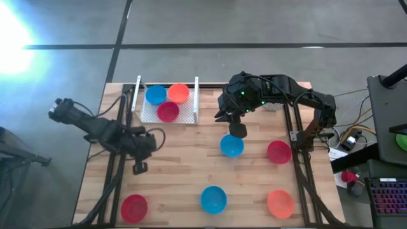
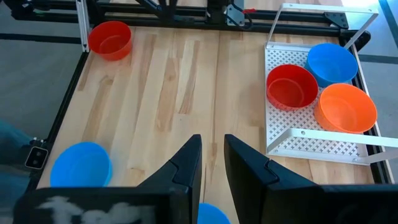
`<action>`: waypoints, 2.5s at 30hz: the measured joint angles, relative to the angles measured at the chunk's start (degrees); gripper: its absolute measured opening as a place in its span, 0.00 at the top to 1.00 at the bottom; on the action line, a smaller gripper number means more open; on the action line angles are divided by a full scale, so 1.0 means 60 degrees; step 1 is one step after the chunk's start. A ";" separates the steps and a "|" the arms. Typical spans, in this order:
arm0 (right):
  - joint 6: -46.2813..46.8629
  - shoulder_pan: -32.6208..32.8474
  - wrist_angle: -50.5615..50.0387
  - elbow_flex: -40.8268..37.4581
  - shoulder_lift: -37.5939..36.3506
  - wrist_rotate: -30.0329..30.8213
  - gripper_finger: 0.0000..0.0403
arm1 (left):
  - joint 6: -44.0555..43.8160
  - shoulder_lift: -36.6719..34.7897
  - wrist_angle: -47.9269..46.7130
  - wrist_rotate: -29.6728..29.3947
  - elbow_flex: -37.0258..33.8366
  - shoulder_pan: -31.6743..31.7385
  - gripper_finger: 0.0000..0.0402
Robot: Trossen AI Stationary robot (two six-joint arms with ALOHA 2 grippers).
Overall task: Pick & Place Mini bowls
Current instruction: Stack the left red bowl on the red bowl on the shelf
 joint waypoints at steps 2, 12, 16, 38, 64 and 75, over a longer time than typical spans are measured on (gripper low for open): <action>-0.0001 0.0000 0.0000 0.0001 0.0000 0.0003 0.84 | -0.0209 0.0012 -0.0001 0.0549 -0.0350 -0.0244 1.00; 0.0041 0.0000 0.0003 0.0003 -0.0004 -0.0001 0.84 | -0.0099 0.0076 0.1761 0.2809 -0.1953 -0.1277 1.00; 0.0041 0.0000 0.0000 0.0002 -0.0004 -0.0001 0.84 | 0.0300 0.0090 0.2166 0.2923 -0.2322 -0.1476 1.00; 0.0615 0.0000 0.0004 0.0003 -0.0015 0.0003 0.84 | 0.0387 0.0090 0.3252 0.3462 -0.3577 -0.1486 1.00; 0.0616 0.0004 0.0022 0.0003 -0.0015 -0.0016 0.84 | -0.0461 0.0101 0.5798 0.3685 -0.4527 -0.2754 0.78; 0.0613 0.0004 0.0022 0.0003 -0.0015 -0.0019 0.84 | -0.2013 0.0101 0.7908 0.3826 -0.5782 -0.3063 0.78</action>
